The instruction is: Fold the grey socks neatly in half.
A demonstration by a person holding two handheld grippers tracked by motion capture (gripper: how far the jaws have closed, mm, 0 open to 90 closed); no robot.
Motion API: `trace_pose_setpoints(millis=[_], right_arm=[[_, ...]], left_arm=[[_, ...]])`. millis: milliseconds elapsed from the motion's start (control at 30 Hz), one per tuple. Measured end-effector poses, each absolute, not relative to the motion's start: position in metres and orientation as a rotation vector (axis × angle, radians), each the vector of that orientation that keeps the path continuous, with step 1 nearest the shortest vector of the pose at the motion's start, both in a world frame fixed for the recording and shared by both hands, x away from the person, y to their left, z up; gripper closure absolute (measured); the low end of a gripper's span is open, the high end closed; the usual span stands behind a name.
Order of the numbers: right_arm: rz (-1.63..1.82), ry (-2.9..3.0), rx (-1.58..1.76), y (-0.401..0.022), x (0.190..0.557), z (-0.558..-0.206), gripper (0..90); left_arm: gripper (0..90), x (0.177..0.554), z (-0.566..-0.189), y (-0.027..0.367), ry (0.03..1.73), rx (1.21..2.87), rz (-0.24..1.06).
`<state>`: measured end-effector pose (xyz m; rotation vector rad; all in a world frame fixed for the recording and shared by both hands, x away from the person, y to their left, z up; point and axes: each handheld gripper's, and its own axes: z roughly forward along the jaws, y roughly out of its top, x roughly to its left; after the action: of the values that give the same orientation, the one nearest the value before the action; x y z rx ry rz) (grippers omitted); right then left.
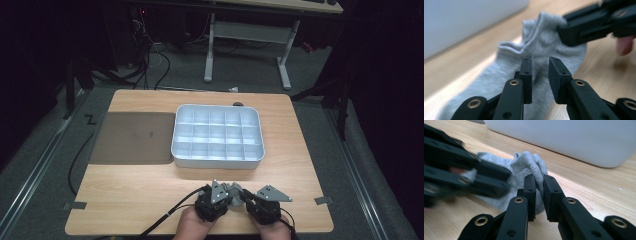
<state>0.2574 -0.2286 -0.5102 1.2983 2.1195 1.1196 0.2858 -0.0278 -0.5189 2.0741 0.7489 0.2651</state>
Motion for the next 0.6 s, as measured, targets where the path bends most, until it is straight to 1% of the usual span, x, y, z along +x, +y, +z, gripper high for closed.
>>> trace_pose_setpoints(millis=[100,133,167,200,233,267,333,400,433,500,567,600], right_arm=[[1.12,2.116,1.296,-0.23,0.257,-0.51,82.1],[1.113,2.12,1.292,-0.229,0.257,-0.51,82.1],[1.113,2.12,1.292,-0.229,0.257,-0.51,82.1],[1.114,2.119,1.299,-0.229,0.257,-0.51,82.1],[1.114,2.119,1.299,-0.229,0.257,-0.51,82.1],[1.106,2.121,1.292,-0.227,0.257,-0.51,82.1],[1.107,2.12,1.288,-0.227,0.257,-0.51,82.0],[1.099,2.123,1.275,-0.227,0.257,-0.509,82.0],[1.099,2.12,1.275,-0.226,0.257,-0.508,82.0],[1.098,2.119,1.274,-0.226,0.256,-0.508,82.0],[1.096,2.12,1.273,-0.226,0.256,-0.508,82.0],[1.088,2.119,1.275,-0.225,0.256,-0.508,82.0]], left_arm=[[73.0,0.282,-0.511,-0.005,0.763,2.028,0.29],[78.0,0.281,-0.509,0.005,0.775,2.016,0.295],[78.0,0.28,-0.507,0.014,0.783,2.009,0.305],[81.0,0.278,-0.508,0.029,0.809,2.008,0.312],[81.4,0.278,-0.508,0.029,0.809,2.008,0.312],[81.1,0.278,-0.513,0.041,0.849,2.005,0.301],[79.8,0.278,-0.516,0.047,0.873,1.989,0.294],[74.2,0.28,-0.521,0.057,0.921,1.947,0.267],[70.6,0.282,-0.523,0.06,0.941,1.934,0.223],[61.7,0.283,-0.524,0.061,0.945,1.934,0.173],[60.7,0.283,-0.526,0.057,0.943,1.955,0.206],[60.1,0.289,-0.53,0.054,0.981,1.975,0.185]])
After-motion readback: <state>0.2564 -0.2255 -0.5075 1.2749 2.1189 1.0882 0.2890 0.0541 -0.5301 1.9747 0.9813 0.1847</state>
